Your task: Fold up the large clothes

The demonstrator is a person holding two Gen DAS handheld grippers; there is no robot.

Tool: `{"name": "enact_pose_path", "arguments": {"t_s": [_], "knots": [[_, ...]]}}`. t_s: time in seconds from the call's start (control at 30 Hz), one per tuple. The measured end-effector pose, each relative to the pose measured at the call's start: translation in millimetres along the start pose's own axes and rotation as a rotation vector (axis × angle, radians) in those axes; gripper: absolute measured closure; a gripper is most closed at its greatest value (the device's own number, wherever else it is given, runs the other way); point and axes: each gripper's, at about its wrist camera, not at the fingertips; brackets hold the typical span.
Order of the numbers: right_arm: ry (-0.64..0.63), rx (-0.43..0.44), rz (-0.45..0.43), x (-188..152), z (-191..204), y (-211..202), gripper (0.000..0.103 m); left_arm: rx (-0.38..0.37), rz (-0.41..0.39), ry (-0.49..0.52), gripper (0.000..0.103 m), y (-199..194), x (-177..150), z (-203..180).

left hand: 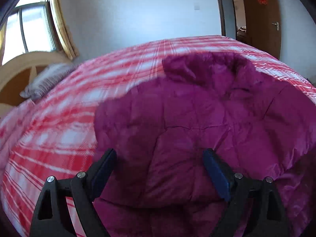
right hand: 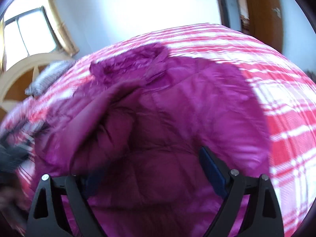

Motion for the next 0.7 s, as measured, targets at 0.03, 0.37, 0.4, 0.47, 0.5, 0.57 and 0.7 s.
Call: {"name": "enact_pose_path", "arguments": {"t_s": [0.03,0.37,0.4,0.47,0.5,0.57,0.7], "knots": [[0.009,-0.015,-0.008,1,-3,-10,0.011,-0.013,0.005,-0.014,0.013,2,-1,2],[-0.111,0.059,-0.103,40,59,-40,0.049,-0.054,-0.052,-0.061,0.013,-12,0,15],[-0.135,0.064,-0.075,40,66,-29,0.054,-0.05,-0.084,-0.067,0.013,-21,2,22],[-0.161,0.041,-0.003,33,74,6,0.054,-0.024,-0.139,-0.079,0.013,-35,8,36],[-0.17,0.032,0.019,29,73,16,0.054,-0.017,-0.159,-0.088,0.013,-40,11,43],[-0.193,-0.004,0.042,16,70,32,0.054,-0.016,-0.189,-0.122,0.013,-47,22,56],[-0.203,-0.008,0.04,1,64,36,0.052,-0.072,-0.186,-0.146,0.013,-40,44,51]]}}
Point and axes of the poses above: each gripper's, at about its wrist camera, not at the fingertips, and y roughly the way its jaws point, z to its left, x to its top, and after that the axes turned 4 degrees about -y, right-handed
